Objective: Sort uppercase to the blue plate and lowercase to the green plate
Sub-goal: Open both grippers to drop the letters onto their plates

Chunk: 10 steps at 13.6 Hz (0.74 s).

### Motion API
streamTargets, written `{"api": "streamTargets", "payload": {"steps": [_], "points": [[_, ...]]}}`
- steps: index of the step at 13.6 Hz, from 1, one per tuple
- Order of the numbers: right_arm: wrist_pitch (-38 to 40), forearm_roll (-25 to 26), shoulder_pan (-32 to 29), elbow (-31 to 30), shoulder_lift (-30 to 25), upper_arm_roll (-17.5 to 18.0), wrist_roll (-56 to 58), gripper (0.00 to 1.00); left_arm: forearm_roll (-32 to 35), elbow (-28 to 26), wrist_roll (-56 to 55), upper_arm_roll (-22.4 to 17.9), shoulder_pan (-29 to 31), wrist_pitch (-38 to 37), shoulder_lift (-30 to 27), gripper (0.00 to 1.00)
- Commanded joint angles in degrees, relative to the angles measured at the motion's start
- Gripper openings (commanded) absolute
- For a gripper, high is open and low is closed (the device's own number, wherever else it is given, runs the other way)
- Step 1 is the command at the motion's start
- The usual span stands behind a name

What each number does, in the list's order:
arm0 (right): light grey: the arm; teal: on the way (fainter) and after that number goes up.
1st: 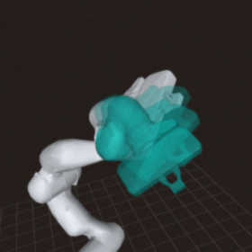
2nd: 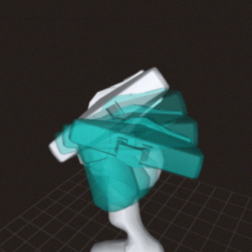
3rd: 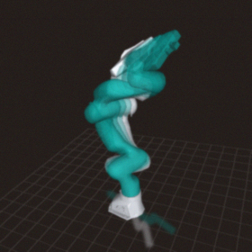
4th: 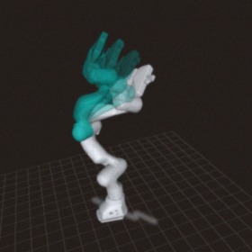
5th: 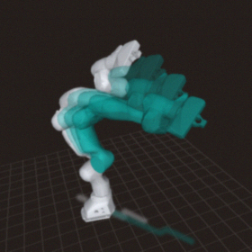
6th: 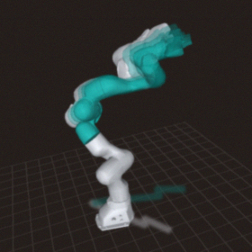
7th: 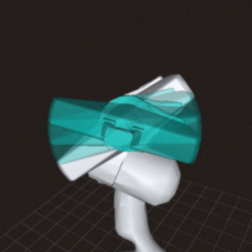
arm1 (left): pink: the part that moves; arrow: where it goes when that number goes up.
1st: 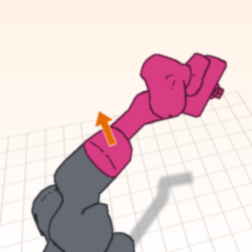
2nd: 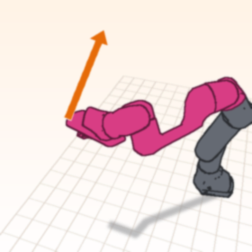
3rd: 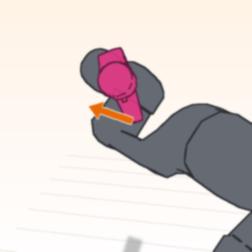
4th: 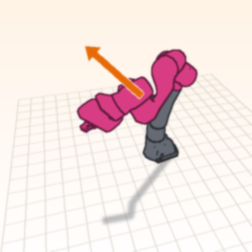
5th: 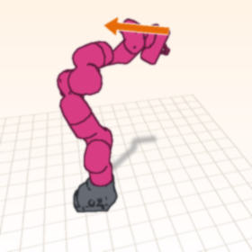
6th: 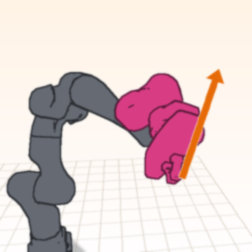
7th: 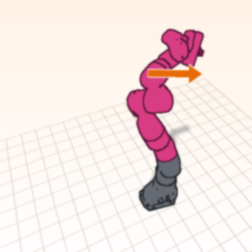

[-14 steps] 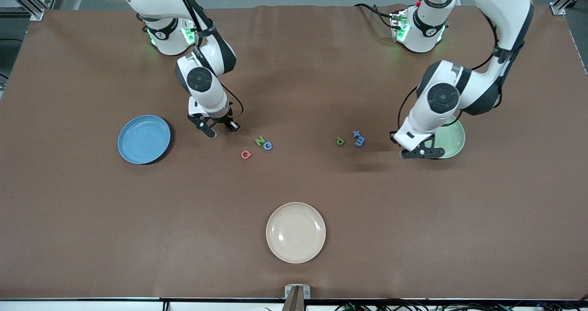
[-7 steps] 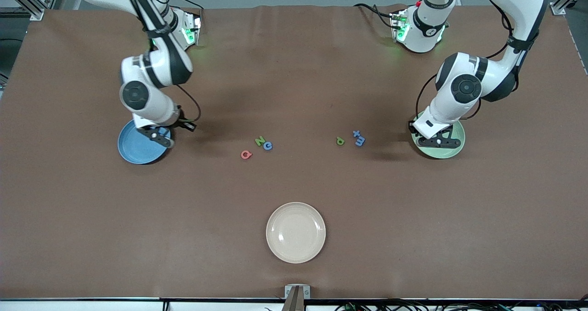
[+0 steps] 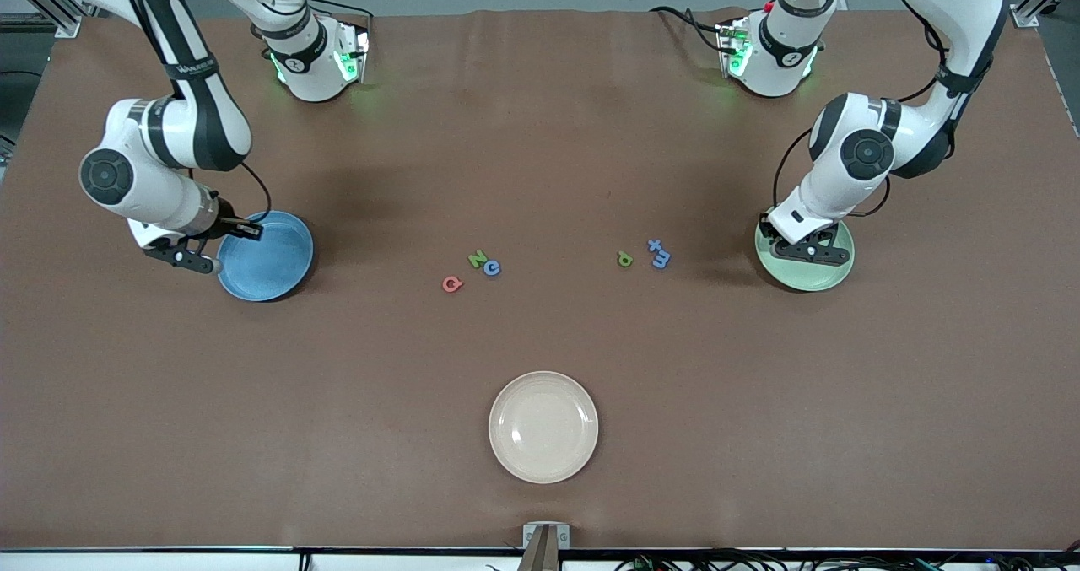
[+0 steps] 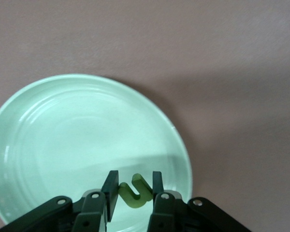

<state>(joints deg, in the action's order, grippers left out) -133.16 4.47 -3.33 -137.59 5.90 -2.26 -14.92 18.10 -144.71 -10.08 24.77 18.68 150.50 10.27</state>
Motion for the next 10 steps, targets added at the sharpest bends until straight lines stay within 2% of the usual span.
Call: {"api": "streamTargets", "payload": {"steps": [1, 2, 3, 4, 5, 6, 8, 9, 10], "points": [[-2.71, 1.86, -2.02, -0.84, 0.42, 1.11, 0.15, 0.07, 3.69, -1.63, 0.68, 0.80, 2.76, 1.55, -0.34, 0.21], [-3.33, 1.86, -2.47, -0.76, 0.60, 1.20, -0.02, 0.26, 3.70, -1.63, 0.68, 0.80, 2.76, 1.90, 0.01, 0.21], [-3.42, 1.86, -2.64, -0.75, 0.69, 1.20, -0.28, 0.82, 3.70, -1.63, 0.68, 0.80, 2.76, 1.99, 0.10, 0.22], [-3.16, 1.77, -2.47, -0.75, 0.69, 1.20, -0.90, 1.00, 3.78, -1.63, 0.68, 0.80, 2.76, 2.08, 0.11, 0.24], [-3.25, 1.42, -2.38, -0.75, 0.78, 1.29, -1.60, 1.00, 3.70, -1.71, 0.68, 0.80, 2.76, 1.99, 0.11, 0.30], [-3.25, 1.42, -2.03, -0.75, 0.95, 1.29, -3.78, 1.00, 3.78, -1.72, 0.68, 0.80, 2.76, 1.99, 0.11, 0.43], [-3.25, 1.42, 0.33, -0.75, 0.95, 1.38, -8.00, 1.00, 3.78, -1.72, 0.76, 0.98, 2.67, 1.99, -0.07, 0.80], [-3.42, 1.42, 1.47, -0.67, 0.95, 1.38, -10.98, 1.00, 3.78, -1.63, 0.68, 1.33, 2.50, 1.99, -0.16, 0.90], [-3.51, 1.33, 3.05, -0.58, 0.95, 1.47, -14.40, 1.00, 3.70, -1.37, 0.42, 2.46, 2.50, 1.91, -0.25, 0.94]]}}
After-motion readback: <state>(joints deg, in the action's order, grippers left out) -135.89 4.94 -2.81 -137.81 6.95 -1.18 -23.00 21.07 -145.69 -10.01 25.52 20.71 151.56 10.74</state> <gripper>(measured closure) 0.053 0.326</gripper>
